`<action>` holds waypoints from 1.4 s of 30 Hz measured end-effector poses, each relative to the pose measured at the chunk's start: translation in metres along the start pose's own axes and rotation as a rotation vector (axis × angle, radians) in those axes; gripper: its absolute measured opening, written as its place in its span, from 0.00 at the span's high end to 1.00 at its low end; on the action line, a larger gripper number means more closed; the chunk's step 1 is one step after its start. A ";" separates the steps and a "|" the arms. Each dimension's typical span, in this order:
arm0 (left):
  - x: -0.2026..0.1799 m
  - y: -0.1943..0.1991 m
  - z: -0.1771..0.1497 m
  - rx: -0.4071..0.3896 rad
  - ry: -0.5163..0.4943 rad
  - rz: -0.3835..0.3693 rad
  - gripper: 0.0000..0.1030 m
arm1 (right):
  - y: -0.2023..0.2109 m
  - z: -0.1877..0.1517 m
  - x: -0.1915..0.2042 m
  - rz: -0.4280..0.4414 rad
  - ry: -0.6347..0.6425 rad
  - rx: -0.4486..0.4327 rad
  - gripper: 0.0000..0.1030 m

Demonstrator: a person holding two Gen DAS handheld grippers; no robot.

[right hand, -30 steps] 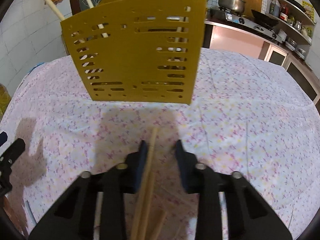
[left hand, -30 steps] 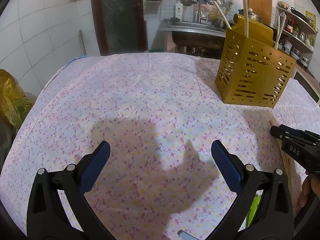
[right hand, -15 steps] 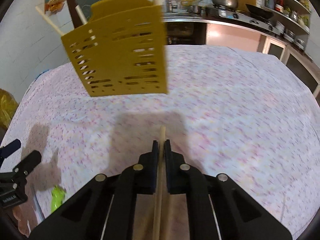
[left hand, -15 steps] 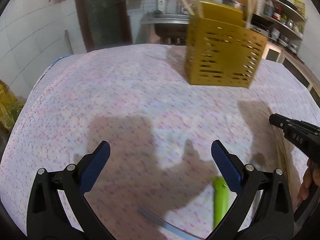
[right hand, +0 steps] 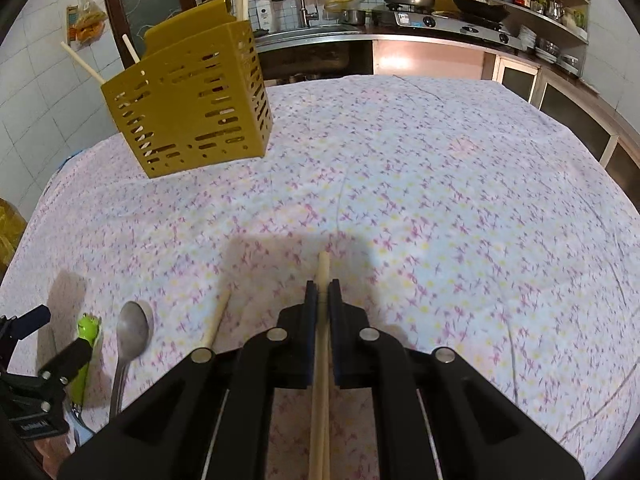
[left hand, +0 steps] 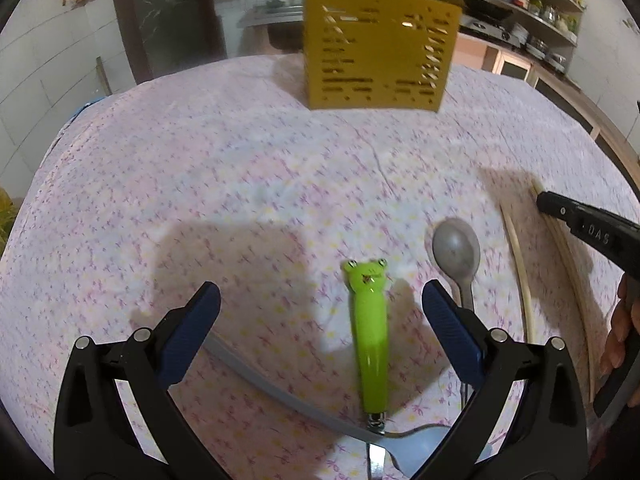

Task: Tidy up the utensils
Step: 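Grasp a chopstick with the right tool while the left tool grasps the green frog-handled fork, then carry the fork and chopstick up and lower them into the yellow holder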

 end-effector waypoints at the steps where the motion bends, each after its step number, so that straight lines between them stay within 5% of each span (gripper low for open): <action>1: -0.001 -0.001 -0.001 0.002 -0.006 0.002 0.09 | 0.000 -0.001 0.000 0.001 -0.002 0.000 0.94; 6: -0.003 -0.007 -0.003 0.014 -0.015 -0.002 0.24 | 0.001 -0.005 -0.002 0.004 -0.006 -0.001 0.94; 17: -0.008 -0.012 0.014 0.027 -0.045 -0.037 0.79 | 0.006 -0.005 -0.004 -0.004 -0.006 -0.017 0.94; 26: -0.002 0.004 0.031 -0.041 0.007 -0.064 0.79 | 0.039 0.010 0.000 0.039 -0.026 -0.136 0.94; 42: 0.005 0.083 0.083 -0.398 0.014 0.015 0.79 | 0.104 0.047 0.015 0.108 -0.050 -0.464 0.94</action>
Point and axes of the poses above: each gripper's, at about its wrist camera, not at the fingertips, and y roughly against the way its jaws point, x to its left, z to its top, the point moved 2 cm from there along -y, roughly the way its jaws point, and after that the axes turned 3 degrees about -z, right-handed, at the moved point
